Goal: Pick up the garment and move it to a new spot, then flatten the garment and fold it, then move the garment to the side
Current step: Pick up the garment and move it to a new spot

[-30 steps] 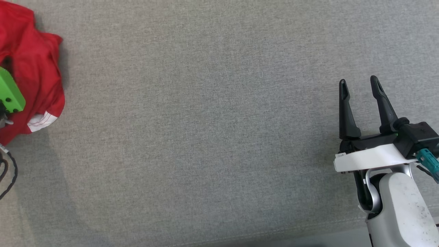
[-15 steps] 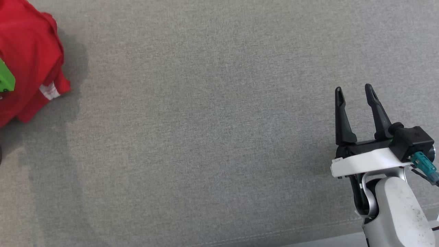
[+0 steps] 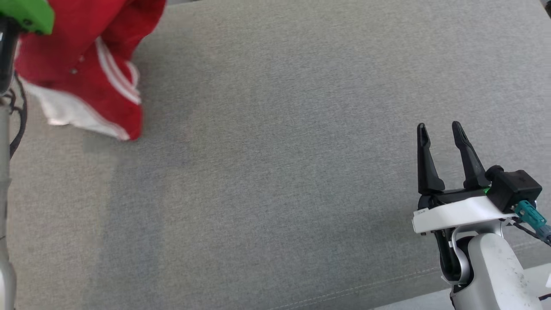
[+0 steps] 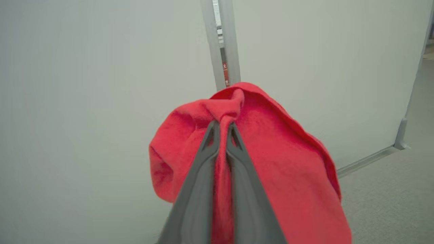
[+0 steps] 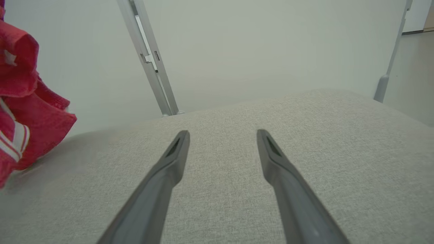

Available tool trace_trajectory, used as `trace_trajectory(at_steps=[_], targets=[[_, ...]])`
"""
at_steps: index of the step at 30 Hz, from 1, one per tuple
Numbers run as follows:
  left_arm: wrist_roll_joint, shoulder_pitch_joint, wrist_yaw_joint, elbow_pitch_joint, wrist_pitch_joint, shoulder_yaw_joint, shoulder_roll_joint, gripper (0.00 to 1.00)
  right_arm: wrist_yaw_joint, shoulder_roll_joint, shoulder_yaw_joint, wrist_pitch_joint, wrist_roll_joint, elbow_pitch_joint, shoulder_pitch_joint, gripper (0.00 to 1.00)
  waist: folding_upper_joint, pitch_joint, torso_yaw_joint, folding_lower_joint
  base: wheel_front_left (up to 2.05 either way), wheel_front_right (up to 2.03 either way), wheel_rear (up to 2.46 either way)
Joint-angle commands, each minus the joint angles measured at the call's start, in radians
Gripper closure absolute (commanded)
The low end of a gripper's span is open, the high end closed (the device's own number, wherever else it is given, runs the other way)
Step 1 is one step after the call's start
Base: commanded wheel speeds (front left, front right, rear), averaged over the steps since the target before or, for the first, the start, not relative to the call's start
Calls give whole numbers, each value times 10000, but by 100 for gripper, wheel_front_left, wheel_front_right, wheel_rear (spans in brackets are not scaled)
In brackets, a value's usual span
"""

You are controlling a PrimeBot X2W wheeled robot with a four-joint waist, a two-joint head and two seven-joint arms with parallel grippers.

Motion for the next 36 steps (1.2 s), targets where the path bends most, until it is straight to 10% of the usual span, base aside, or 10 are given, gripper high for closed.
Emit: trace_trajectory(at_steps=[1, 14, 33, 34, 36], targets=[[28, -339, 48, -369, 87, -102, -170, 100, -3, -6, 14, -33, 93, 3, 136, 0, 0, -226, -473, 0, 0, 0, 0], [-293, -1494, -51, -1258, 586, -1716, -2209, 100, -3, -3, 162, -34, 760, 63, 130, 0, 0, -165, -1880, 0, 0, 0, 0], [-1164, 4124, 297, 988, -1424, -2456, -2795, 100, -3, -7, 253, -34, 997, 99, 171, 0, 0, -192, -1884, 0, 0, 0, 0], [-1111, 4235, 254, 1086, -1601, -2551, -2841, 19, -3, -7, 258, -34, 959, 122, 201, 0, 0, -240, -1838, 0, 0, 0, 0], [-985, 4303, 215, 1201, -1939, -2683, -2896, 0, -3, -5, 292, -34, 904, 155, 253, 0, 0, -340, -1760, 0, 0, 0, 0]])
